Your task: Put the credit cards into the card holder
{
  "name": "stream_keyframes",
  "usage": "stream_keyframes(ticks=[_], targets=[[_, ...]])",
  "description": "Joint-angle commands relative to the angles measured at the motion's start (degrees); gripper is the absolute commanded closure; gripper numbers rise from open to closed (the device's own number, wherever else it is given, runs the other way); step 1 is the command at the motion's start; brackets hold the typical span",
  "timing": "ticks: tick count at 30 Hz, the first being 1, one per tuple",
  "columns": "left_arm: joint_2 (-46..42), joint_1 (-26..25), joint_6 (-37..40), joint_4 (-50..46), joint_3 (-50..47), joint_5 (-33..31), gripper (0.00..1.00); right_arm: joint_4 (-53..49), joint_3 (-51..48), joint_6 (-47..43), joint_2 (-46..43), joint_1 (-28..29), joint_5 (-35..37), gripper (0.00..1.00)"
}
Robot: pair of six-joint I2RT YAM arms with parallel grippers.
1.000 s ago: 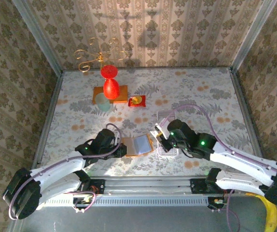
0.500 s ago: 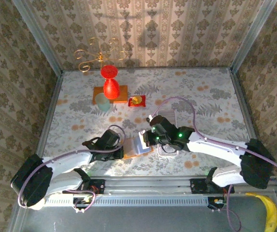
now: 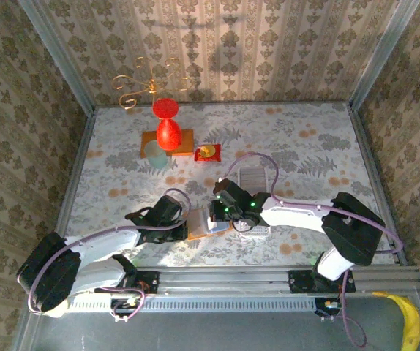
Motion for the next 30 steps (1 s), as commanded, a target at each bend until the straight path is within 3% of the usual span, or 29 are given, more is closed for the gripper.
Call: stream_keyframes(ticks=[1, 30], targets=[[1.26, 0.27, -0.06, 0.30, -0.53, -2.92, 0.97, 2.51, 1.70, 2.02, 1.43, 0.33, 0.42, 1.00], [-3.82, 0.32, -2.25, -0.54, -1.71, -5.56, 0.94, 12.44, -4.93, 11.56, 3.40, 0.23, -5.75, 1.00]])
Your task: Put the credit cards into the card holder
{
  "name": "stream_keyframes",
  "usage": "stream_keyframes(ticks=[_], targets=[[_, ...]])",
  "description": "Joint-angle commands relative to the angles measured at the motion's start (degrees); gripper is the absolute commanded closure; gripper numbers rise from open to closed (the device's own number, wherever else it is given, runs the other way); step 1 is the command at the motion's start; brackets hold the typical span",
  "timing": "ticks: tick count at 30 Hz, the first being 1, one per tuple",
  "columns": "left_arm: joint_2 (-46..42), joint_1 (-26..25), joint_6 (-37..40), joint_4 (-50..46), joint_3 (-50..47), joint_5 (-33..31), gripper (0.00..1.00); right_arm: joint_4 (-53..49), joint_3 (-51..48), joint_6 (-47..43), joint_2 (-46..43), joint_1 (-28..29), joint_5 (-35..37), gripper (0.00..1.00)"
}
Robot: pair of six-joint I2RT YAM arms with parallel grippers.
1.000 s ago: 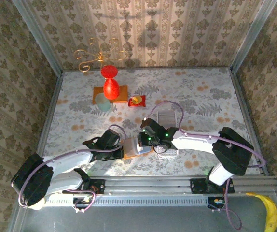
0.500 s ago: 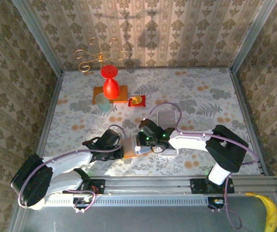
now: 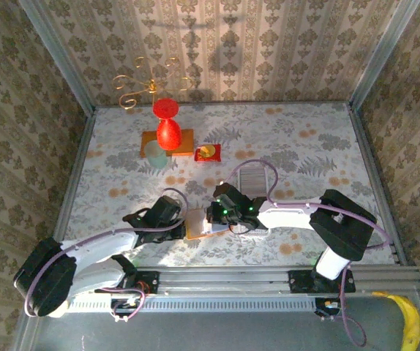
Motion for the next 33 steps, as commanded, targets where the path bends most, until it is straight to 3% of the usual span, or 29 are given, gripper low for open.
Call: stream_keyframes(ticks=[1, 19, 33], targets=[[-0.85, 0.31, -1.46, -0.52, -0.97, -1.67, 0.94, 2.58, -1.17, 3.02, 0.03, 0.22, -1.97, 1.00], [-0.74, 0.43, -5.36, -0.61, -1.97, -4.77, 0.93, 6.75, -2.96, 4.79, 2.28, 0.18, -4.58, 0.99], [-3.40, 0.78, -4.56, -6.73, -0.25, -9.07, 0.92, 0.76, -0.70, 3.22, 5.55, 0.14, -3.13, 0.79]])
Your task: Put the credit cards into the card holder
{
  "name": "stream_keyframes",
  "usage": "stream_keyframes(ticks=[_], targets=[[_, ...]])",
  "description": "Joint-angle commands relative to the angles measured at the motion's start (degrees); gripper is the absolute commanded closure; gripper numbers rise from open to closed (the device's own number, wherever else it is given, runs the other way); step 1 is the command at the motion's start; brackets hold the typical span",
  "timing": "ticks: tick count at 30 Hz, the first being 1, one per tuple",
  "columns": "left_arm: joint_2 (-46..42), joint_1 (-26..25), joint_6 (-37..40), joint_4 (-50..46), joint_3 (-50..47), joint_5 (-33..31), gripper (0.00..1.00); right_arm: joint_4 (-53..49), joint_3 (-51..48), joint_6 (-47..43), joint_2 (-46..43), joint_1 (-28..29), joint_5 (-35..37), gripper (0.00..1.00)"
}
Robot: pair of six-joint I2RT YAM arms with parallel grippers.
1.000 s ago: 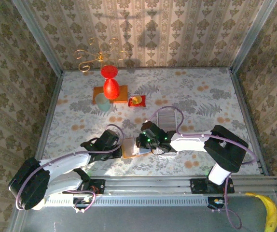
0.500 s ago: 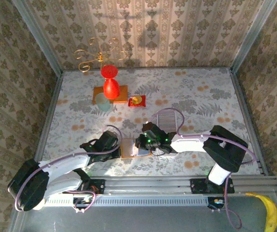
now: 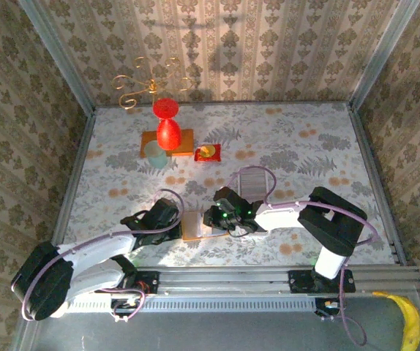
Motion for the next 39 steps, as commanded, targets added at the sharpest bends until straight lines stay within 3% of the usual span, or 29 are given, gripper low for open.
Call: stream_keyframes(ticks=[1, 7, 19, 32, 39], targets=[[-1.59, 0.82, 0.27, -5.93, 1.38, -4.12, 0.91, -5.57, 1.53, -1.35, 1.71, 0.18, 1.06, 0.76], [-3.88, 1.19, -0.10, -6.55, 1.96, -2.95, 0.88, -7.18, 2.10, -2.31, 2.25, 0.22, 1.75, 0.72], [-8.34, 3.34, -4.26, 3.23, 0.38, 5.76, 0.82, -12.29, 5.21, -4.53, 3.74, 0.75, 2.63, 0.73], [-0.04, 3.50, -4.74, 11.04, -1.88, 9.46, 0.79, -15.59, 8.10, -6.82, 3.96, 1.63, 4.11, 0.66], [2.99, 3.50, -3.77, 10.81, -2.68, 7.56, 0.80, -20.28, 10.14, -8.39, 2.39, 2.07, 6.91, 0.46]])
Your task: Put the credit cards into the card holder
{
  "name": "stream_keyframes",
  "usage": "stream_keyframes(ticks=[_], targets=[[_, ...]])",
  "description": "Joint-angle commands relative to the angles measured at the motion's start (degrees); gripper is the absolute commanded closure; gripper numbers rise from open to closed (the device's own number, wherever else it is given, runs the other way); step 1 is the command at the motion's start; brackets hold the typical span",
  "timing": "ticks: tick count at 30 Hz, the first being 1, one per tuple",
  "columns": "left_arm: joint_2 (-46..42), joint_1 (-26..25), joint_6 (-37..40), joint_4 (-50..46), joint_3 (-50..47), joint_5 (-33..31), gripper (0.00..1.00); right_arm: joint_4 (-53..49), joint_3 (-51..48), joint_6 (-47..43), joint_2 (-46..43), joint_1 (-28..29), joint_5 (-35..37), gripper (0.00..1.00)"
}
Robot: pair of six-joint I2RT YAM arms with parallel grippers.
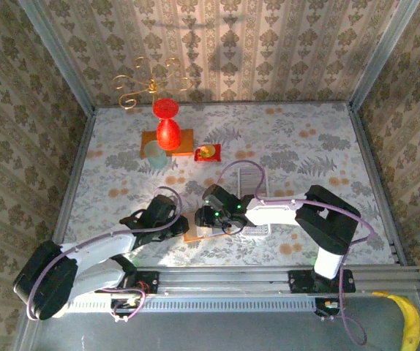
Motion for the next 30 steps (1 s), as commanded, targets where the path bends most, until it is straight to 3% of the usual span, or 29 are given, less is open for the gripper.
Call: stream_keyframes(ticks=[1, 6, 10, 13, 20, 26, 30], targets=[[1.78, 0.47, 0.27, 1.01, -1.12, -0.78, 0.81, -7.06, 0.79, -1.32, -0.01, 0.32, 4.05, 0.44], [4.13, 0.45, 0.97, 1.55, -1.21, -0.46, 0.84, -9.24, 2.00, -2.09, -0.04, 0.37, 4.88, 0.42], [4.59, 0.46, 0.99, 2.27, -1.51, -0.61, 0.84, -10.33, 2.61, -2.22, 0.23, 0.54, 5.48, 0.53], [5.25, 0.45, 0.80, 3.28, -1.82, -0.26, 0.85, -9.82, 3.46, -1.96, 1.17, 0.97, 4.43, 0.55], [6.62, 0.50, 0.89, 4.00, -1.99, -0.06, 0.85, -10.14, 6.35, -2.09, 2.71, 1.96, 4.39, 0.55], [6.54, 0.51, 1.07, 3.76, -2.17, -0.33, 0.86, -15.43, 6.25, -3.69, 0.91, 1.97, 8.57, 0.46], [6.45, 0.45, 0.99, 3.83, -2.44, -0.25, 0.86, -17.56, 6.23, -4.07, 0.35, 1.95, 10.01, 0.48]])
